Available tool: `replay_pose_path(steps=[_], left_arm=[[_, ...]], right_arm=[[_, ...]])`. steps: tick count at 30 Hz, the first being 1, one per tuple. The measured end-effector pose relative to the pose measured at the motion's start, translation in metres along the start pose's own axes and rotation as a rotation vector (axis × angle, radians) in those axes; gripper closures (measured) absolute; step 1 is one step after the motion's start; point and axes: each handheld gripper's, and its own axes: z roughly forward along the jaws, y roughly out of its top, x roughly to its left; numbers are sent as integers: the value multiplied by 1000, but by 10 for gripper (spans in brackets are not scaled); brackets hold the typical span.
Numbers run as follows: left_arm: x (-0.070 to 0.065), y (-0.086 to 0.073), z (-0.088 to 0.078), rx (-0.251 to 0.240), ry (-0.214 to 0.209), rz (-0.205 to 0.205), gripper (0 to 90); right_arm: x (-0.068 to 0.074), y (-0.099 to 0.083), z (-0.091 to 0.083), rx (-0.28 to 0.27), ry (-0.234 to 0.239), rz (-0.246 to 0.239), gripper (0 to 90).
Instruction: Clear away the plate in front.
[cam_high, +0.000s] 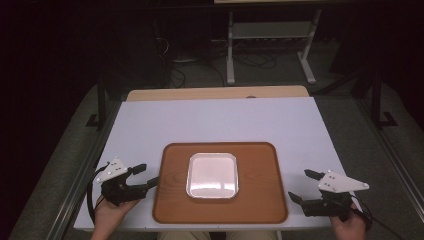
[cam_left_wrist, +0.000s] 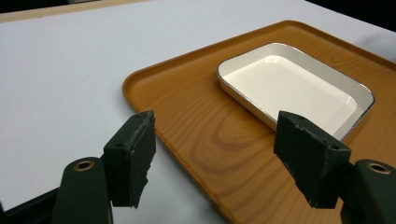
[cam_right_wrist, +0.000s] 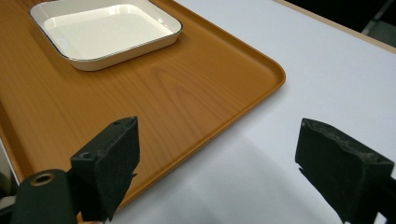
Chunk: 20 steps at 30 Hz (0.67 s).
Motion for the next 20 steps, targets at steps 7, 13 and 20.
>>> replay_pose_path(steps=[7, 13, 20], left_arm=[[7, -3, -2, -11, 1, -17, 274], [4, -5, 2, 7, -11, 16, 272], [2, -7, 6, 23, -36, 20, 275]], right_arm=[[0, 0, 0, 4, -1, 1, 130], [1, 0, 1, 5, 0, 0, 130], [0, 1, 1, 2, 4, -1, 130]])
